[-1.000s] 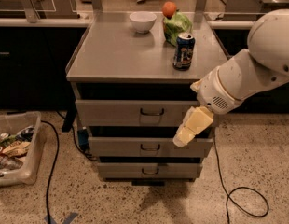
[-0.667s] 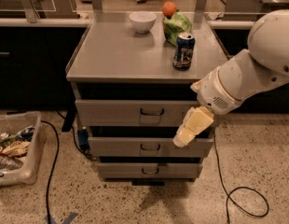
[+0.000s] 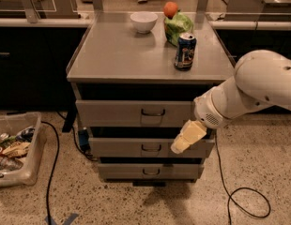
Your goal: Open top drawer
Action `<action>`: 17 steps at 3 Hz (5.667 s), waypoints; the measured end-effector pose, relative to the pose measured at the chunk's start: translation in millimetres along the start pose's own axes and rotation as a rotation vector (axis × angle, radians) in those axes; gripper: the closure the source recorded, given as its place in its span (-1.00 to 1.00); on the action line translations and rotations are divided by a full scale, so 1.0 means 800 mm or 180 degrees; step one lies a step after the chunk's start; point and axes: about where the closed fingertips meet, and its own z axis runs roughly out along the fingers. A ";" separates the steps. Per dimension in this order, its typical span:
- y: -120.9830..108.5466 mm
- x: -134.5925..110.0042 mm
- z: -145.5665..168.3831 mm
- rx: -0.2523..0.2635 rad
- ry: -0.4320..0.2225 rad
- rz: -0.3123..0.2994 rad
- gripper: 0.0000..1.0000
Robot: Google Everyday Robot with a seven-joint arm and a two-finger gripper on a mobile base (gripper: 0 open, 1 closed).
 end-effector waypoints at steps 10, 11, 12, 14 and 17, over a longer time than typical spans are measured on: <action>-0.148 0.032 0.131 0.0139 0.0071 0.0759 -1.00; -0.148 0.023 0.145 -0.0118 0.0038 0.0677 -1.00; -0.148 0.023 0.145 -0.0119 0.0040 0.0678 -1.00; -0.143 0.030 0.140 -0.0173 0.0124 0.0778 -1.00; -0.138 0.023 0.138 0.0013 -0.0159 0.0473 -1.00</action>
Offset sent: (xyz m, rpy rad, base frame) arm 0.0188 -0.0130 -0.0302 0.0040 0.0045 -0.0821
